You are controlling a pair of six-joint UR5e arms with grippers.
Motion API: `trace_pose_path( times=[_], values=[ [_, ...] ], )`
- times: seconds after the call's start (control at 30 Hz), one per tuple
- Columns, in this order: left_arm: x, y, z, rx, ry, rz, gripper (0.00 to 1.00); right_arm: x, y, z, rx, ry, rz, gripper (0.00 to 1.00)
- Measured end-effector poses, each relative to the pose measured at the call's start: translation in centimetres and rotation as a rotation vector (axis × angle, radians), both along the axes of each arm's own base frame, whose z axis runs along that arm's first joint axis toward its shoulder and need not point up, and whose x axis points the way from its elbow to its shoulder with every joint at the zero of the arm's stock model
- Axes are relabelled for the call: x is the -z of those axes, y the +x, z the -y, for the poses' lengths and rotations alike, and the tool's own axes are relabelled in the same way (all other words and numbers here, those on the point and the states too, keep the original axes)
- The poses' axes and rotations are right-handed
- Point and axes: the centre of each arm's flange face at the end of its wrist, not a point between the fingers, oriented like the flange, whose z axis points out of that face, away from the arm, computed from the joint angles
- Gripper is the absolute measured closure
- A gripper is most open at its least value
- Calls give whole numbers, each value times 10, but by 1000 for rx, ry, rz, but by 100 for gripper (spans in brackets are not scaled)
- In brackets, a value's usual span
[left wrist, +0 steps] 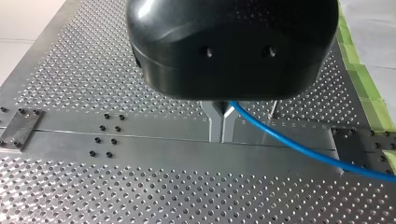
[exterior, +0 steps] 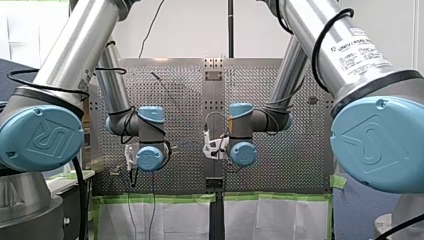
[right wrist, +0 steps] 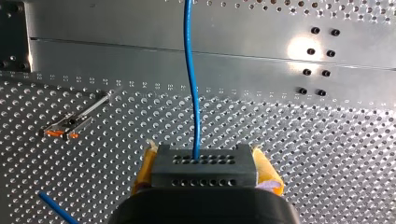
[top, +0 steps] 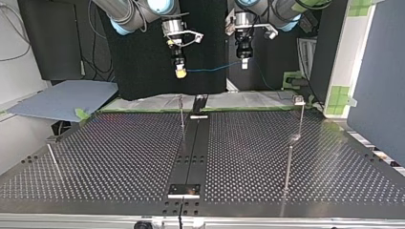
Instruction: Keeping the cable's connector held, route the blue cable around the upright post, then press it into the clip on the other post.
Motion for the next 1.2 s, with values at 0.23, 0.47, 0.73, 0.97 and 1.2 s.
trace_pose_path(
  times=[0.23,0.47,0.73,0.97,1.2],
  values=[
    [0,0,0,0,0,0,100,0,0,0,0,0,0,100],
    [-5,-8,8,37,28,-7,100,5,0,-6,7,10,-31,100],
    [-2,-20,9,62,82,-65,100,13,-10,-10,64,56,-91,100],
    [2,-25,6,63,115,-116,100,18,-16,-14,72,96,-137,100],
    [2,-27,5,65,123,-128,100,22,-20,-19,72,133,-180,100]
  ],
)
